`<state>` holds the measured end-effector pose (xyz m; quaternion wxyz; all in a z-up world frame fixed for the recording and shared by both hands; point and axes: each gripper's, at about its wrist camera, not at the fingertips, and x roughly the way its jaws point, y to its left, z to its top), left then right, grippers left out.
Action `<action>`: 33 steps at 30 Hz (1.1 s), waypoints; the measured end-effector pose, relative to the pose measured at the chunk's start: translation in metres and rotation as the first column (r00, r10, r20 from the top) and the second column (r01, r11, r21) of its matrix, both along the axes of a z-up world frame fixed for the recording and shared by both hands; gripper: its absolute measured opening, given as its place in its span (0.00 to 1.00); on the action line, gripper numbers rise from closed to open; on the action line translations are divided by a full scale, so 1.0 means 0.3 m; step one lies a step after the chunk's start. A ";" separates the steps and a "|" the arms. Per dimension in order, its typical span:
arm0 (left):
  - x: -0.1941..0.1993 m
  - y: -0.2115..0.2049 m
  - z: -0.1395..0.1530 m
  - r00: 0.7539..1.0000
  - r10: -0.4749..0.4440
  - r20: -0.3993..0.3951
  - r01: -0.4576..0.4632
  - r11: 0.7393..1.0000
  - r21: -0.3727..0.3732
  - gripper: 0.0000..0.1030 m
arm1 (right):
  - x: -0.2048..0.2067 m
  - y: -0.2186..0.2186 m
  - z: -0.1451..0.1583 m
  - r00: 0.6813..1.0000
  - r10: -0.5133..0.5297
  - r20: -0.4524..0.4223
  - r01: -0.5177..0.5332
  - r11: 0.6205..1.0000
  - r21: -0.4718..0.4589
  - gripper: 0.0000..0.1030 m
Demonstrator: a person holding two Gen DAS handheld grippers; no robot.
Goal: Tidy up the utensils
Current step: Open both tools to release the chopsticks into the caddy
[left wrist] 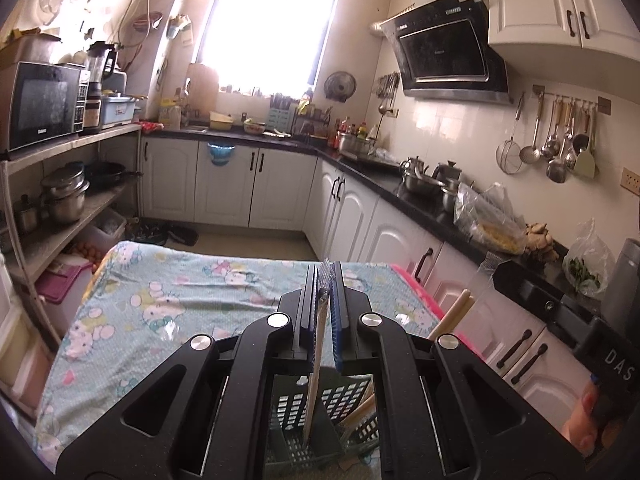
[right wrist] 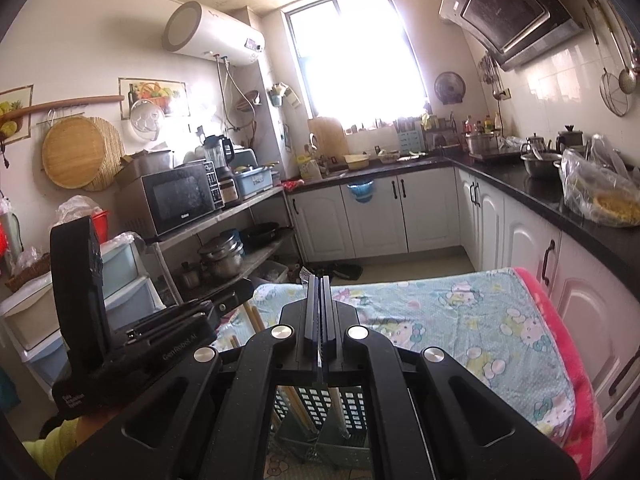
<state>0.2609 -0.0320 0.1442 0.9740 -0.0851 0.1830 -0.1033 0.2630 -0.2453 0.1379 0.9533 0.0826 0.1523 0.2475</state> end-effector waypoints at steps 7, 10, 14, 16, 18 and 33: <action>0.001 -0.001 -0.055 1.000 0.007 -0.016 -0.006 1.000 0.019 0.03 | 0.015 0.002 -0.057 0.999 -0.001 -0.032 0.001 1.000 0.003 0.01; -0.002 0.001 -0.077 1.000 0.003 -0.028 -0.003 1.000 0.016 0.03 | 0.019 0.000 -0.079 0.999 0.002 -0.050 -0.002 1.000 0.005 0.01; -0.005 -0.003 -0.103 0.999 -0.002 -0.046 0.003 1.000 0.016 0.03 | 0.026 -0.001 -0.100 0.997 0.002 -0.072 -0.001 1.000 0.011 0.01; -0.004 -0.002 -0.113 0.999 -0.004 -0.052 0.005 1.000 0.015 0.03 | 0.026 0.000 -0.108 0.997 0.002 -0.081 -0.001 1.000 0.013 0.01; -0.005 -0.001 -0.125 0.998 -0.004 -0.058 0.005 1.000 0.016 0.03 | 0.027 0.003 -0.114 0.996 0.002 -0.086 -0.002 1.000 0.010 0.01; -0.031 0.019 -0.148 0.997 -0.003 -0.082 0.005 1.000 0.017 0.15 | 0.014 -0.012 -0.142 0.993 -0.031 -0.113 0.031 1.000 -0.005 0.11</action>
